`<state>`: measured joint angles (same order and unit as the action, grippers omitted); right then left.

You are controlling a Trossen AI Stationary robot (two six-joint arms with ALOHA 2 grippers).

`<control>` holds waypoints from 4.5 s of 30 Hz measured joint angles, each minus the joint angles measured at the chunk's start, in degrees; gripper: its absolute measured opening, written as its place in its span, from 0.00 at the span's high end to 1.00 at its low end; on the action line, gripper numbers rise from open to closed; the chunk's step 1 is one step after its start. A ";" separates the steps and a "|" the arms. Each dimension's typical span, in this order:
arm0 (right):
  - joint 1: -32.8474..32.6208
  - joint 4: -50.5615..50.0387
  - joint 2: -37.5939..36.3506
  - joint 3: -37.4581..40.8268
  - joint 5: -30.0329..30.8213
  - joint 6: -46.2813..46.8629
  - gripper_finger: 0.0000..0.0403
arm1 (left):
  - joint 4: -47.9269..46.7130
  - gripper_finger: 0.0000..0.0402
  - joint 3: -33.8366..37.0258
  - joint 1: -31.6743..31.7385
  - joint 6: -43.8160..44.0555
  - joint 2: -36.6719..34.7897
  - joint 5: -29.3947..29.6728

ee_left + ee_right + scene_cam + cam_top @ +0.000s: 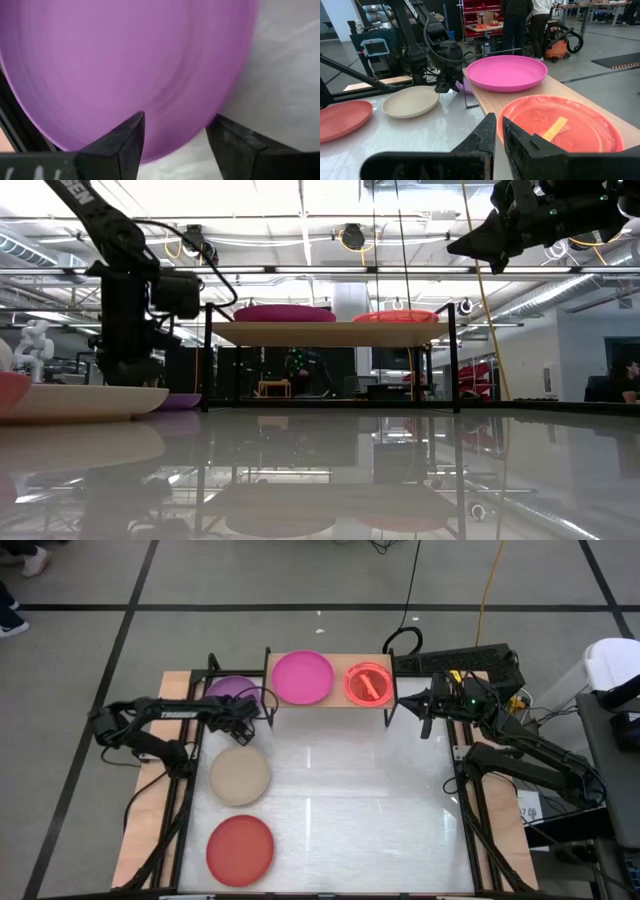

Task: Place and stack plates onto a shelf
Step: Stack the large purple plate on top of the other large pink plate on the shelf, then stack the large brown plate on top of the other large purple plate on the shelf

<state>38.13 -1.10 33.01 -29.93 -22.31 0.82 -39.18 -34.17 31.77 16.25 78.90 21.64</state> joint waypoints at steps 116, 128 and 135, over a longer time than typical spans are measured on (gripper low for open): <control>-15.40 7.76 9.74 -3.77 4.77 -6.58 0.95 | 13.83 0.49 -13.62 -43.14 -5.67 -29.10 13.93; -23.93 7.78 24.95 -13.29 6.27 -11.82 0.95 | 19.61 0.49 -8.26 -43.10 -6.05 -31.50 14.31; -29.08 7.78 31.06 -16.71 10.64 -15.44 0.95 | 19.66 0.49 -8.26 -43.03 -6.53 -31.50 14.39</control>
<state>9.05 6.68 64.07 -46.64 -11.66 -14.62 -19.52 -42.44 -11.27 9.72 47.40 36.03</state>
